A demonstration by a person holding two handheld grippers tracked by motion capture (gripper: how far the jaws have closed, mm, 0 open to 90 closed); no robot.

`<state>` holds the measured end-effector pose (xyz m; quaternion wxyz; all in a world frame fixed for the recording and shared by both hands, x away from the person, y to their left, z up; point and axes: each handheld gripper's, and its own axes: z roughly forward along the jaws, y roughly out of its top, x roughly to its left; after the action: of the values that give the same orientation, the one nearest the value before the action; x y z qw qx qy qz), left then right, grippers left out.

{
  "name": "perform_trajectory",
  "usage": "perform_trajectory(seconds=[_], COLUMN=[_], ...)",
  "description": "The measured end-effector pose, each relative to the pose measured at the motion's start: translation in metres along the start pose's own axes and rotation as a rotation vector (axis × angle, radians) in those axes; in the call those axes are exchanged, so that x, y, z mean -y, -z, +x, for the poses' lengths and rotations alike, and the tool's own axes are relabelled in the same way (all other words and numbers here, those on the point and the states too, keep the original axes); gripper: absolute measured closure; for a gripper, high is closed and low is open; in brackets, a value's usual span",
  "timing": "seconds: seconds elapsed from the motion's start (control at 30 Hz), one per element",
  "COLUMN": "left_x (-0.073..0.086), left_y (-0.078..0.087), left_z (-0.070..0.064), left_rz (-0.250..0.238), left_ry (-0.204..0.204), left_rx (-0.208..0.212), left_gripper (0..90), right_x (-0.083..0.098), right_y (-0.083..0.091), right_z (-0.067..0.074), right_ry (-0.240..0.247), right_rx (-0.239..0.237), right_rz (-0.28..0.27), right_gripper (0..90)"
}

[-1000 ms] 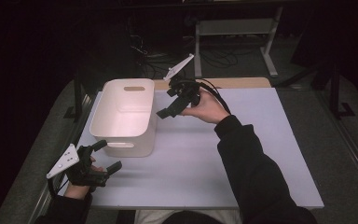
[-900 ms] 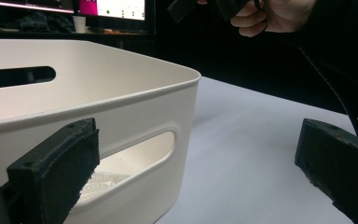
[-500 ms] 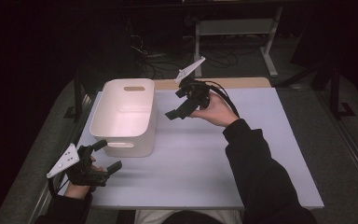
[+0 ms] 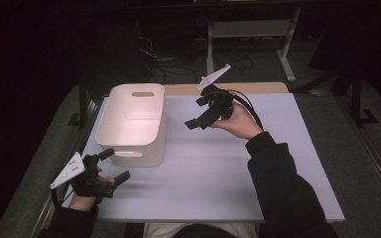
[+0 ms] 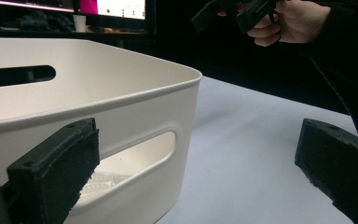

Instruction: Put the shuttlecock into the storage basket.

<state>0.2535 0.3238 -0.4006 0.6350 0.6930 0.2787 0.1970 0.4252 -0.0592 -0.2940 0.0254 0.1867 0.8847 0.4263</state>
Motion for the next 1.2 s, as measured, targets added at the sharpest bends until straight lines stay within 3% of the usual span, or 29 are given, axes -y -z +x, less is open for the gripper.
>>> perform_trajectory(seconds=[1.2], left_x=[0.000], left_y=[-0.001], left_z=[0.000], left_rz=[0.003], left_ry=[0.002], left_rx=[-0.004], left_gripper=[0.0], right_x=[0.065], right_y=[0.036], right_z=[-0.008], right_ry=[-0.077], right_rx=[0.046], right_rz=[-0.075], right_gripper=[0.0])
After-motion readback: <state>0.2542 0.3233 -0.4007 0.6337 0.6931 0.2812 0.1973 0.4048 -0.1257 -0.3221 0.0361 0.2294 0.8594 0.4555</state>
